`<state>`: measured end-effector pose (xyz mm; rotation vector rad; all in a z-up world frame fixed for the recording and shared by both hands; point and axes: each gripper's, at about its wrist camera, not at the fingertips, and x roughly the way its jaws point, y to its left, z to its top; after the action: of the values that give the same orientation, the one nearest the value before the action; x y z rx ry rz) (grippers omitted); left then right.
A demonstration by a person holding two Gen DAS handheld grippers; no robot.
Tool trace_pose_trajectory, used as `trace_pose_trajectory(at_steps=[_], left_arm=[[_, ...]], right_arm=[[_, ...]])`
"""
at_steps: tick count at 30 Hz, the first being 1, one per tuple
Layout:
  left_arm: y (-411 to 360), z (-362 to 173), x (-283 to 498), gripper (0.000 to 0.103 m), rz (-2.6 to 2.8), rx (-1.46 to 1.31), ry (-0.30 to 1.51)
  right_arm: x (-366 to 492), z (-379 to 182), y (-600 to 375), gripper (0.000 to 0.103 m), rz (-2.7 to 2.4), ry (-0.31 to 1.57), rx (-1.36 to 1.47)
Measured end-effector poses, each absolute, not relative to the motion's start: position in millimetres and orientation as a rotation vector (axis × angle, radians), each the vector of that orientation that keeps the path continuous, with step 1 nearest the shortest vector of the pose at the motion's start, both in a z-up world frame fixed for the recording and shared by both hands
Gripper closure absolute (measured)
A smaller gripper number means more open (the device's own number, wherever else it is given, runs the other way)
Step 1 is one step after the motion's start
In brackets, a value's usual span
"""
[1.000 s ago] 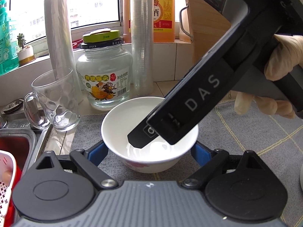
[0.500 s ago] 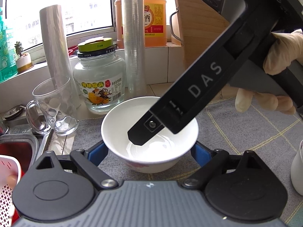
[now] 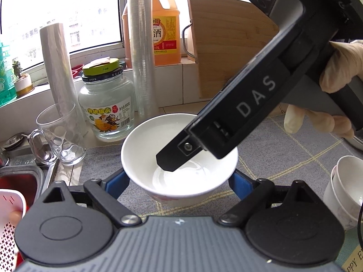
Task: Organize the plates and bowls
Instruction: 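Carry the bowl with the right gripper over the nested bowls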
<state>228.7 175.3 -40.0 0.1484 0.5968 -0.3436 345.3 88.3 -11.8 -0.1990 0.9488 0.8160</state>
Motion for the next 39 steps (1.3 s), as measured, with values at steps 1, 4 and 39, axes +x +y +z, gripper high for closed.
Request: trace_pose_trajectory(at_steps=[1, 4, 39], left_arm=[[174, -39, 227, 0.01, -0.349, 0.149, 0.597], [169, -34, 219, 0.01, -0.372, 0.159, 0.593], [64, -7, 126, 0.01, -0.595, 0.266, 0.546]], right_arm=[[342, -10, 86, 0.014, 0.812, 0.946, -0.195], [333, -6, 78, 0.014, 0.798, 0.945, -0.178], [205, 27, -51, 0.014, 0.632, 0.904, -0.048]])
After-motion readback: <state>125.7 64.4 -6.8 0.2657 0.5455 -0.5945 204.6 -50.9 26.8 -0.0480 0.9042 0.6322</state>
